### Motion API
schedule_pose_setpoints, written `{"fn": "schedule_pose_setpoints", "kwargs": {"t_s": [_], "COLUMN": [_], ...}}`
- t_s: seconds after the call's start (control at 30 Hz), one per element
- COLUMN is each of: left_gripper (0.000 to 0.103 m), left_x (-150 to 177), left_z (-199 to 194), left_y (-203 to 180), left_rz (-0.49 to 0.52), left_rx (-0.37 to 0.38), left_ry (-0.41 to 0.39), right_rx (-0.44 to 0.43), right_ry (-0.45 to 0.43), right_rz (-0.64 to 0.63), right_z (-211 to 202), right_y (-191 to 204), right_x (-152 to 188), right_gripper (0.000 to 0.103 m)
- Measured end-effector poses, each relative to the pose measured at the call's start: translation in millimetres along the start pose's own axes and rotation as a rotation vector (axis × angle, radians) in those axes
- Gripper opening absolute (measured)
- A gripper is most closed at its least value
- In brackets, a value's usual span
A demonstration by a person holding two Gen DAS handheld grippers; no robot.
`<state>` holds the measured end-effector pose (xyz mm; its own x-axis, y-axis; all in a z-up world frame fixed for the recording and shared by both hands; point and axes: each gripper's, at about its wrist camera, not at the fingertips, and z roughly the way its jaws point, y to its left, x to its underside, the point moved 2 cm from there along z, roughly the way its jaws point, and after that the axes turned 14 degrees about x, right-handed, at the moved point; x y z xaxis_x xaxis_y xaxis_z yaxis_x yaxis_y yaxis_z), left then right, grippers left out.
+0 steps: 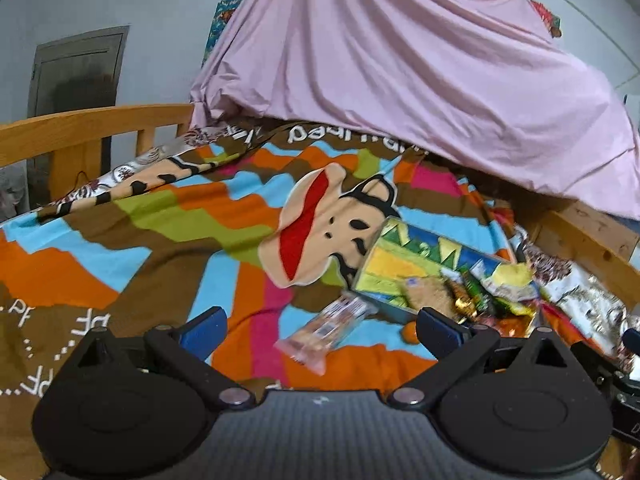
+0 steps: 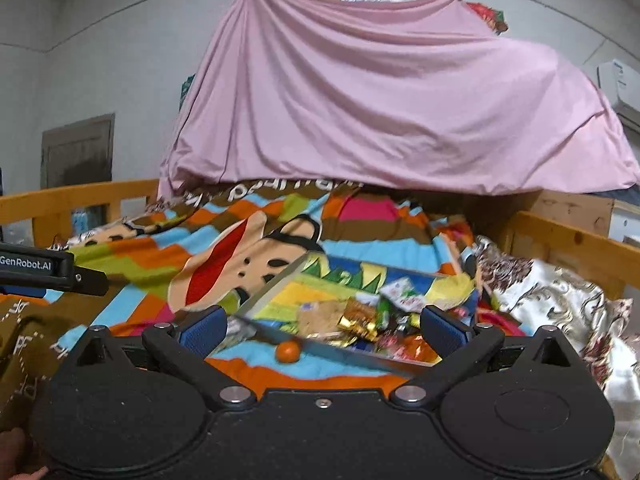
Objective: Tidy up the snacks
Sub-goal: 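Lift both open tools up and away from the tin, then lower the left tool toward the granola bar while the right tool approaches the mandarin orange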
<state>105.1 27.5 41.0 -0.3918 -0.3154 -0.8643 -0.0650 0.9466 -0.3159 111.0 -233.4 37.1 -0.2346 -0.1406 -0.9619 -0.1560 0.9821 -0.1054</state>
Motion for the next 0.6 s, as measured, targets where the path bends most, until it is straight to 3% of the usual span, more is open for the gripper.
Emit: {"fn": "schedule_pose_setpoints", "kwargs": {"t_s": [0.3,0.6], "left_gripper": [0.103,0.103], "left_x": [20.7,28.9], "left_z": [0.4,11.7], "left_y": [13.5,20.3], "left_rz": [0.038,0.064], "left_rx": [-0.038,-0.055], "left_ry": [0.041,0.094], "right_rx": [-0.028,0.009], "right_ry": [0.181,0.253], "right_rz": [0.06,0.041], "right_z": [19.7,34.2], "right_y": [11.3,15.2], "right_x": [17.1,29.9], "right_gripper": [0.102,0.102]}}
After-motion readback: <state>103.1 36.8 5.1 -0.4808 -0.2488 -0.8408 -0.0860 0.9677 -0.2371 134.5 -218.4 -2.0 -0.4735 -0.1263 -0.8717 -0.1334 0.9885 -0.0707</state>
